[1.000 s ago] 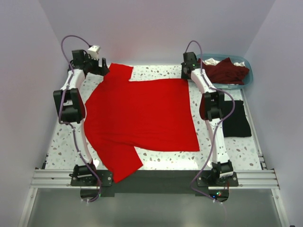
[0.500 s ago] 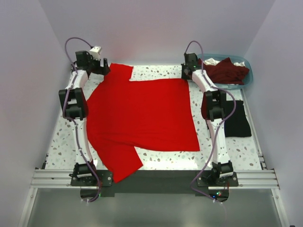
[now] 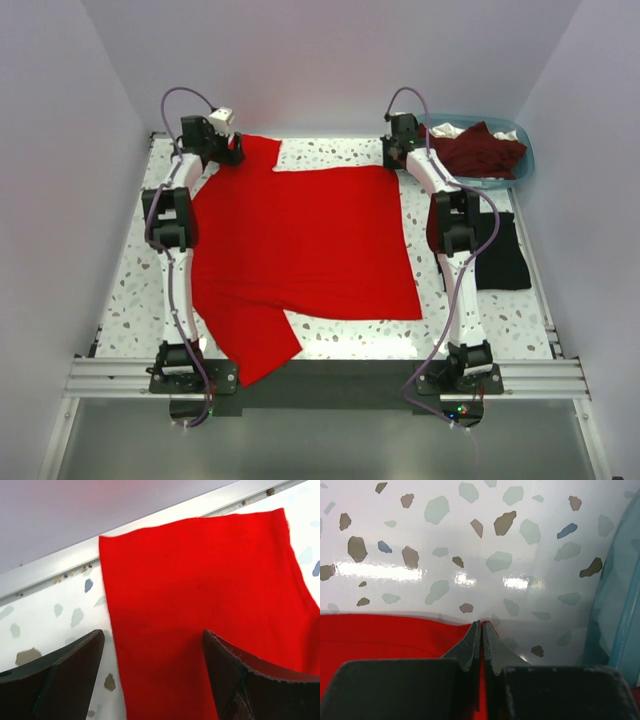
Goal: Fold and stack the t-shirts
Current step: Fold the tshirt
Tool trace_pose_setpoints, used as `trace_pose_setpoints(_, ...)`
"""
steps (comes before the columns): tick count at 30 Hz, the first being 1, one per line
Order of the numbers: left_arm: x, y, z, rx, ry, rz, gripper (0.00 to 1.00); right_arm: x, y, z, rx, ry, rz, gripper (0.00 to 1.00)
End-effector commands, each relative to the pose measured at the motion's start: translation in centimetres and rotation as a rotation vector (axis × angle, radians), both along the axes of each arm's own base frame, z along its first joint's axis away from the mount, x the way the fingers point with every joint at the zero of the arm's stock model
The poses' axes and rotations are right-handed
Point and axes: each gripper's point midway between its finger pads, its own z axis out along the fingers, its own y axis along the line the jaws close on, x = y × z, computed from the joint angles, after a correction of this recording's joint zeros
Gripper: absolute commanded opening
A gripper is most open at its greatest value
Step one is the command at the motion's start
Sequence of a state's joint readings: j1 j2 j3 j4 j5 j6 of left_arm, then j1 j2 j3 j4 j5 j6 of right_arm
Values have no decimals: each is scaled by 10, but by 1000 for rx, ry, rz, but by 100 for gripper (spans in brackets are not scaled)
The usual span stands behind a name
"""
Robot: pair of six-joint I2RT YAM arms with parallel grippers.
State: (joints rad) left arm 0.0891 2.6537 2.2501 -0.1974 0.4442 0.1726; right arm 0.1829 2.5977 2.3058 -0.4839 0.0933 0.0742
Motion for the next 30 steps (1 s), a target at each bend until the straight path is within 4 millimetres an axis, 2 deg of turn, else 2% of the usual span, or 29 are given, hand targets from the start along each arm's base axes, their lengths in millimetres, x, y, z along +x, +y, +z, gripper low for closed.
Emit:
trace_pose_setpoints(1, 16, -11, 10, 58, -68, -30, 84, -2, 2, 31, 2, -34, 45, 0)
trace_pose_setpoints(4, 21, -15, 10, 52, -85, -29, 78, -2, 4, 31, 4, -35, 58, 0)
trace_pose_setpoints(7, 25, -15, 14, 38, -102, -21, 58, -1, 5, 33, 3, -41, 66, 0)
trace_pose_setpoints(8, 25, -18, 16, 31, -111, -38, 47, -1, 5, 34, 0, -42, 72, 0)
trace_pose_setpoints(10, 24, -20, 17, 21, -116, -44, 36, -1, 5, 35, -3, -44, 79, 0)
trace_pose_setpoints(11, 26, -21, 23, 12, -136, -43, 26, -1, 5, 36, -2, -45, 85, 0)
trace_pose_setpoints(12, 26, -22, 26, 3, -144, -50, 22, -2, 5, 37, -2, -45, 87, 0)
trace_pose_setpoints(14, 28, -26, 46, -21, -198, -65, 12, -3, 6, 42, -18, -56, 118, 0)
trace_pose_setpoints(15, 25, -27, 44, -28, -191, -67, 9, -5, 6, 41, -18, -53, 125, 0)
trace_pose_setpoints(16, 30, -29, 68, -29, -256, -76, 4, -4, 7, 49, -16, -68, 134, 0)
trace_pose_setpoints(17, 30, -31, 75, -35, -269, -83, 0, -5, 7, 52, -19, -73, 139, 0)
trace_pose_setpoints(18, 29, -29, 80, -35, -277, -88, 0, -7, 8, 52, -17, -71, 150, 0)
trace_pose_setpoints(19, 27, -33, 101, -44, -320, -115, 0, -6, 8, 56, -23, -83, 159, 0)
trace_pose_setpoints(20, 24, -32, 112, -56, -337, -118, 0, -6, 8, 65, -24, -100, 161, 0)
trace_pose_setpoints(21, 18, -29, 106, -68, -324, -120, 0, -10, 12, 64, -12, -96, 185, 0)
trace_pose_setpoints(22, 14, -29, 136, -71, -388, -139, 0, -9, 12, 68, -10, -112, 197, 0)
trace_pose_setpoints(23, 7, -26, 148, -75, -399, -139, 0, -12, 13, 74, -5, -119, 210, 0)
trace_pose_setpoints(24, 6, -25, 142, -81, -389, -142, 0, -13, 13, 76, -10, -126, 217, 0)
trace_pose_setpoints(25, 0, -25, 164, -83, -423, -159, 0, -13, 16, 79, -7, -138, 233, 0)
trace_pose_setpoints(26, -4, -25, 170, -91, -430, -168, 0, -14, 16, 83, -6, -146, 239, 0)
trace_pose_setpoints(27, -10, -23, 167, -97, -418, -172, 0, -17, 16, 86, -6, -149, 247, 0)
trace_pose_setpoints(28, -17, -24, 182, -98, -438, -192, 0, -17, 17, 90, -7, -161, 259, 0)
trace_pose_setpoints(29, -21, -24, 185, -86, -445, -204, 0, -20, 17, 88, -10, -157, 265, 0)
trace_pose_setpoints(30, -28, -22, 179, -85, -428, -210, 0, -20, 17, 95, -12, -171, 271, 0)
